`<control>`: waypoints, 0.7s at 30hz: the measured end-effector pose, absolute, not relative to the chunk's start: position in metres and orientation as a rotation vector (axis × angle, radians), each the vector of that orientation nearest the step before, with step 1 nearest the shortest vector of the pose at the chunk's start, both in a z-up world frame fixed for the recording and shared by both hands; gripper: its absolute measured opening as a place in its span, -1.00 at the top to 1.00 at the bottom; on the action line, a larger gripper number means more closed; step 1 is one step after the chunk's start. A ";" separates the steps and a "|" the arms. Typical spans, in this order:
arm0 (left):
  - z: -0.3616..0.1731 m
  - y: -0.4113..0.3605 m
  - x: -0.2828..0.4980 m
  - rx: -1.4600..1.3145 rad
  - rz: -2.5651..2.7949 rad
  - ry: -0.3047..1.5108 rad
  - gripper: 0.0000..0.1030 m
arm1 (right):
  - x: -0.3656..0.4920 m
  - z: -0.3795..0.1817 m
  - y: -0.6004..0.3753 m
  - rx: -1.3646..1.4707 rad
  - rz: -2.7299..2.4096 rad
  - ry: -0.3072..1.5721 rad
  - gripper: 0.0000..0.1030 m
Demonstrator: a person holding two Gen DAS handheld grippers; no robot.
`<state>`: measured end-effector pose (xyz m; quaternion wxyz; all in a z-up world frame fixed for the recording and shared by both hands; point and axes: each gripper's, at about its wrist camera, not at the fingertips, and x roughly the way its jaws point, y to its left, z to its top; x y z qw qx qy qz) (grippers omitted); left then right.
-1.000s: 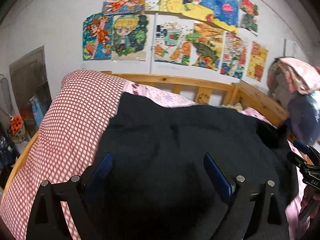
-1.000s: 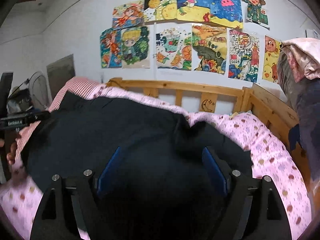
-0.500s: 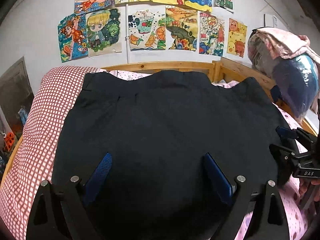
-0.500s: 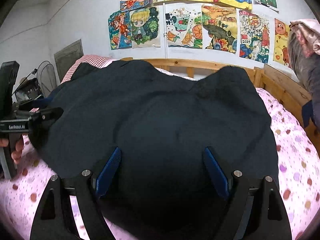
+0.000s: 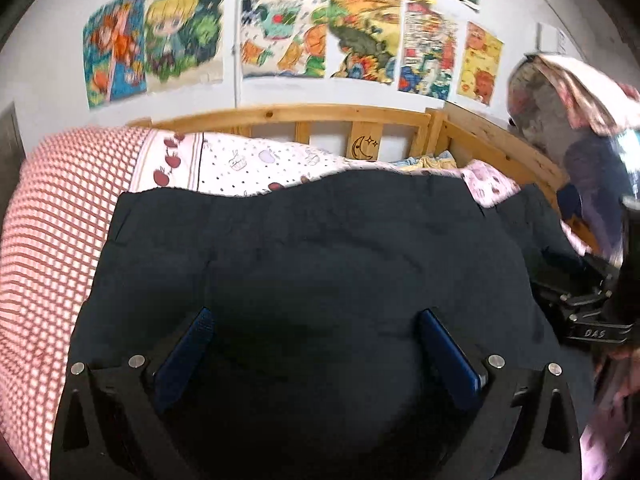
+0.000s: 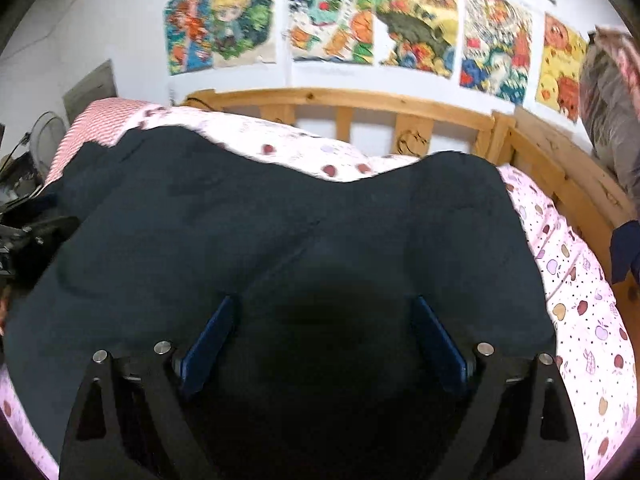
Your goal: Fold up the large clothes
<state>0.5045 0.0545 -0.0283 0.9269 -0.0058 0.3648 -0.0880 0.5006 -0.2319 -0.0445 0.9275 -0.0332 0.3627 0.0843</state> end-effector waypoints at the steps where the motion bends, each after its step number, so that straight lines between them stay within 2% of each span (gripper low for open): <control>1: -0.030 0.057 0.511 -0.022 -0.178 0.751 -1.00 | 0.507 -0.046 -0.236 -0.062 0.157 0.748 -0.70; 6: -0.049 0.059 0.531 -0.059 -0.182 0.804 -1.00 | 0.524 -0.060 -0.251 -0.022 0.117 0.752 -0.73; 13: -0.070 0.051 0.534 -0.043 -0.204 0.763 -1.00 | 0.518 -0.097 -0.260 0.067 0.128 0.664 -0.82; 21: -0.083 0.060 0.549 -0.102 -0.234 0.747 -1.00 | 0.537 -0.120 -0.279 0.197 0.220 0.670 -0.88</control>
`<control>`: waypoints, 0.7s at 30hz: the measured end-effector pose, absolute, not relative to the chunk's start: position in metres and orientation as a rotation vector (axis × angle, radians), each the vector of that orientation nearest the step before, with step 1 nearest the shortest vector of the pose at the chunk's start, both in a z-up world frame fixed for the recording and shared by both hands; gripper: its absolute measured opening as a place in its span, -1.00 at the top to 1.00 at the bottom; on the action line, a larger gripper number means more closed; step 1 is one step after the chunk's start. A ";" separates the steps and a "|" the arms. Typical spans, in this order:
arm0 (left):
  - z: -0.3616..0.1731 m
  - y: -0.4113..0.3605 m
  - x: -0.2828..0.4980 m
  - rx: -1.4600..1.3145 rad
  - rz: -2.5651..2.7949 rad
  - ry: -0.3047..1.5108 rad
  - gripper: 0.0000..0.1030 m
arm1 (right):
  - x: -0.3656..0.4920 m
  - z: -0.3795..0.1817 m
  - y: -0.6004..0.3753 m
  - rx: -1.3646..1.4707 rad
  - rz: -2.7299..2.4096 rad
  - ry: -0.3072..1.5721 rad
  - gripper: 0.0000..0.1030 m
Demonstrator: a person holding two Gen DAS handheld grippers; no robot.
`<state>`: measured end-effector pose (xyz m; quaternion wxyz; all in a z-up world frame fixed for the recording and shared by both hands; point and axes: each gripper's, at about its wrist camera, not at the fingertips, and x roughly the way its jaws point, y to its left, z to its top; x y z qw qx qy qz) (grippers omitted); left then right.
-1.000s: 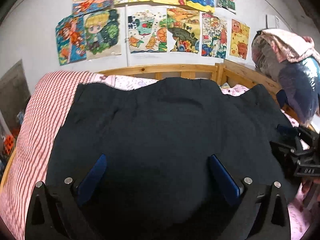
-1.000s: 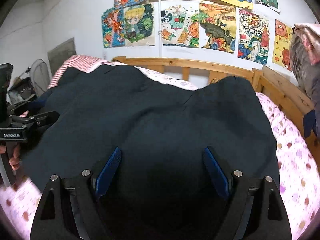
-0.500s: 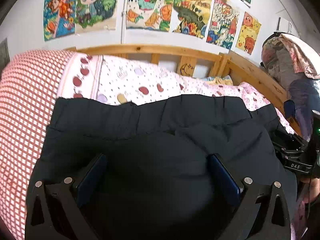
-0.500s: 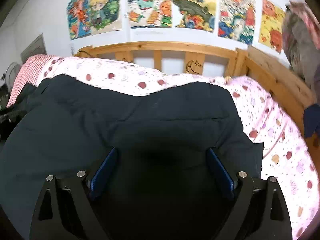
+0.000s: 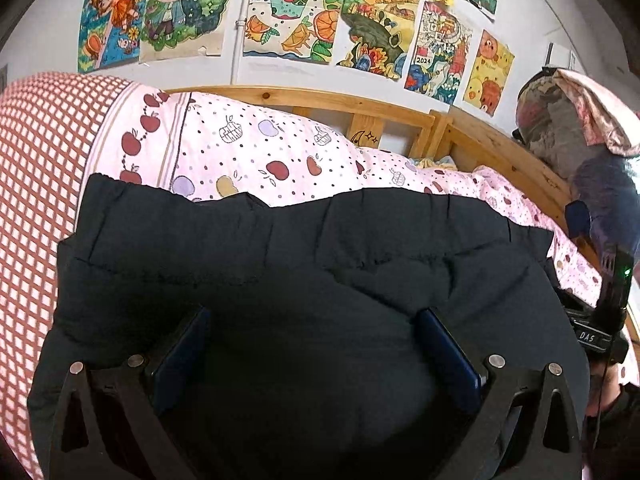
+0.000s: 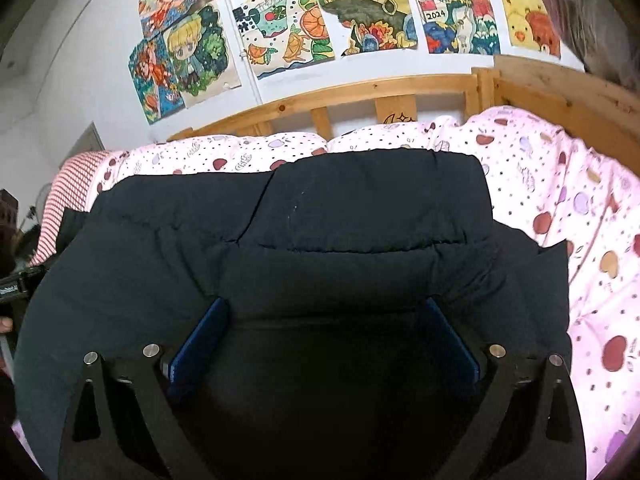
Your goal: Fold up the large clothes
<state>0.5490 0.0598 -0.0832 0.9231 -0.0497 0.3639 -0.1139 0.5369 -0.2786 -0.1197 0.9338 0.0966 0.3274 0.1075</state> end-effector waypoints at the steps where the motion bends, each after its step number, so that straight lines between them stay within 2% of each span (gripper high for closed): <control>1: -0.084 0.060 0.550 -0.106 -0.237 0.744 -1.00 | 0.539 -0.123 -0.279 0.205 0.223 0.665 -0.89; 21: -0.091 0.061 0.539 -0.105 -0.244 0.696 -1.00 | 0.528 -0.127 -0.282 0.253 0.253 0.599 -0.90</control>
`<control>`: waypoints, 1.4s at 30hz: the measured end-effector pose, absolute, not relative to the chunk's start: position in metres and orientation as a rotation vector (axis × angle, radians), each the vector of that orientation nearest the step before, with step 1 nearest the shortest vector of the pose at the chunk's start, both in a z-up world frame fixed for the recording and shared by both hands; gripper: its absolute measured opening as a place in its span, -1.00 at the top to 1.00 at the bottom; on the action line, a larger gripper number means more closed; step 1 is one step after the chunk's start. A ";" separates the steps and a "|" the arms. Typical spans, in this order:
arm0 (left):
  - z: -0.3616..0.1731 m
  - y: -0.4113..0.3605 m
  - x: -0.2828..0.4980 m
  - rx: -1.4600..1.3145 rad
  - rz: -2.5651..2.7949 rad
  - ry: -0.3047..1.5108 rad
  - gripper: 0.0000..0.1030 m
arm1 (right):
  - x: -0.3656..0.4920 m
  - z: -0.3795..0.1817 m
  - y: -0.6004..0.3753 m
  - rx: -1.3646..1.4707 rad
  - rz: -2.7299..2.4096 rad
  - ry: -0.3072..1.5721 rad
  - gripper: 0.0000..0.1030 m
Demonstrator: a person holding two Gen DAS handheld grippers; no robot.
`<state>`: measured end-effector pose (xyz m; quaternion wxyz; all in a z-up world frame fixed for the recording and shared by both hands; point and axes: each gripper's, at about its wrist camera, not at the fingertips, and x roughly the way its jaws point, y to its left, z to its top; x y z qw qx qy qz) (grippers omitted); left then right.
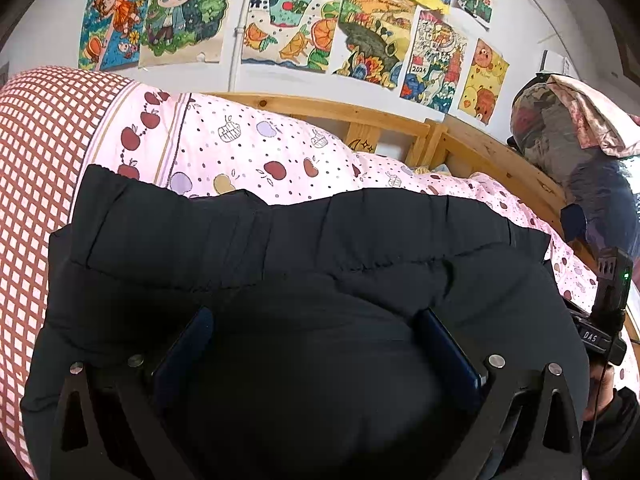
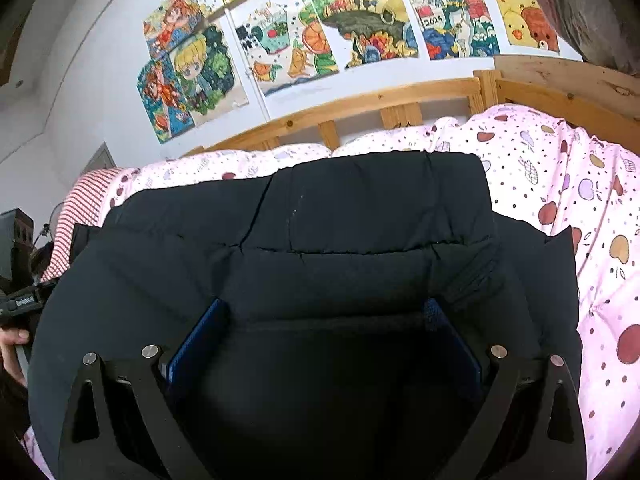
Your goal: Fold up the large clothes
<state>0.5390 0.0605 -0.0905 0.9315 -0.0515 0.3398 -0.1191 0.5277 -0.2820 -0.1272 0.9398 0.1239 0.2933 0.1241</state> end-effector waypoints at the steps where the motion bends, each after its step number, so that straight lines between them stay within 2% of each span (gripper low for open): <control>1: -0.091 0.061 0.535 -0.104 -0.244 0.687 -1.00 | 0.524 -0.126 -0.282 0.251 0.254 0.586 -0.90; 9: -0.081 0.066 0.502 -0.106 -0.245 0.572 -1.00 | 0.493 -0.110 -0.276 0.179 0.194 0.491 -0.90; 17: -0.042 0.084 0.457 -0.103 -0.189 0.502 -1.00 | 0.456 -0.089 -0.291 0.164 0.094 0.421 -0.90; 23: -0.034 0.136 0.433 -0.093 -0.135 0.551 -1.00 | 0.413 -0.072 -0.304 0.101 0.107 0.441 -0.93; 31: -0.066 0.184 0.454 -0.137 -0.252 0.747 -1.00 | 0.412 -0.059 -0.316 -0.157 0.133 0.609 -0.93; 42: -0.107 0.200 0.484 -0.281 -0.432 0.875 -1.00 | 0.450 -0.093 -0.376 0.182 0.182 0.756 -0.96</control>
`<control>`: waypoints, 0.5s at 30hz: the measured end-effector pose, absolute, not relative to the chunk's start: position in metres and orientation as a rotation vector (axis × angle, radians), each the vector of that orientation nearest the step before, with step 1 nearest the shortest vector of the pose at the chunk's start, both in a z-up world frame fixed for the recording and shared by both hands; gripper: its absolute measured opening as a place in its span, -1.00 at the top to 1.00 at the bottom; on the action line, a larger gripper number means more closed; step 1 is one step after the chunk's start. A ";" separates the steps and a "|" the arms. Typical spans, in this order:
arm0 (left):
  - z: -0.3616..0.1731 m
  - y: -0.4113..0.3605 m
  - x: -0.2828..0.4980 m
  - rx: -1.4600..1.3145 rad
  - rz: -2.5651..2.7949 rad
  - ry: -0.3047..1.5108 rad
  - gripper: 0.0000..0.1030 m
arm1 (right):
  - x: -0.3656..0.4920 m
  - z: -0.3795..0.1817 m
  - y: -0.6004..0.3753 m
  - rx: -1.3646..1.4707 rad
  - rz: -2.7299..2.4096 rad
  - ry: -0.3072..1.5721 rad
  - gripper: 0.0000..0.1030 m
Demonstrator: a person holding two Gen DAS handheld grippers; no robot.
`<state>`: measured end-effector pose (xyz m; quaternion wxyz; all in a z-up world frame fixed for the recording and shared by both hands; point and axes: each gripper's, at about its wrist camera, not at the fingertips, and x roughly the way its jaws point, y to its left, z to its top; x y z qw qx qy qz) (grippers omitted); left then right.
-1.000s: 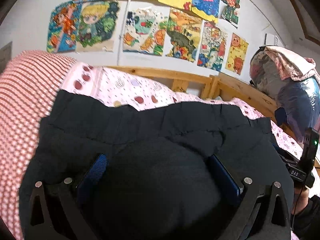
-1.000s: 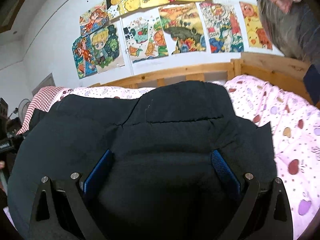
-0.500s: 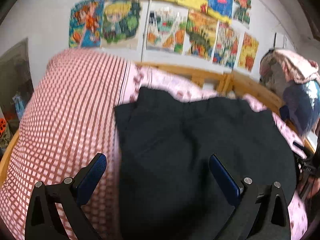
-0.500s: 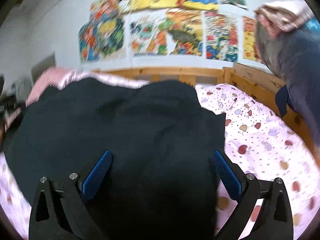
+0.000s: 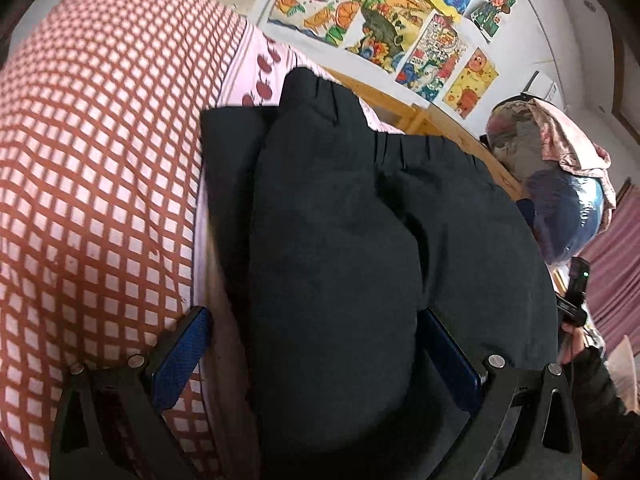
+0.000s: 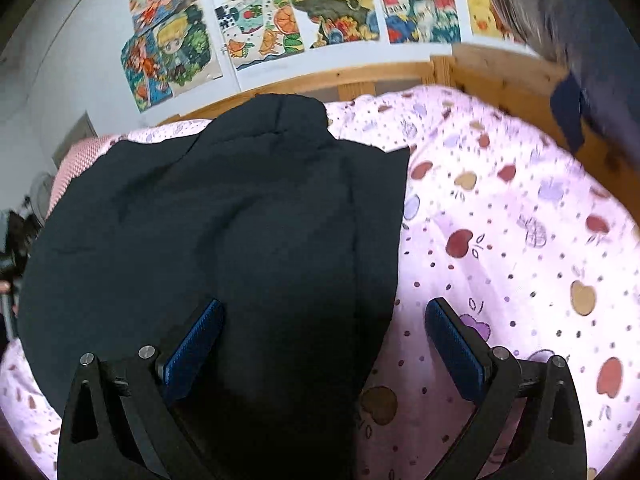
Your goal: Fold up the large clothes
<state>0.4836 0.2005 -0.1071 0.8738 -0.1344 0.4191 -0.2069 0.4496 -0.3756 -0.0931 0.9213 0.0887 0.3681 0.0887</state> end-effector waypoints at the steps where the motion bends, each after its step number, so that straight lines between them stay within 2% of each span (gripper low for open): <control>1: -0.110 0.201 0.485 -0.286 -0.444 0.888 -1.00 | 0.451 -0.095 -0.378 0.195 0.188 0.761 -0.97; 7: -0.119 0.199 0.494 -0.317 -0.494 0.920 -1.00 | 0.462 -0.109 -0.375 0.230 0.254 0.823 -0.97; 15: -0.129 0.205 0.477 -0.335 -0.546 0.846 -1.00 | 0.473 -0.134 -0.349 0.283 0.457 0.911 -0.98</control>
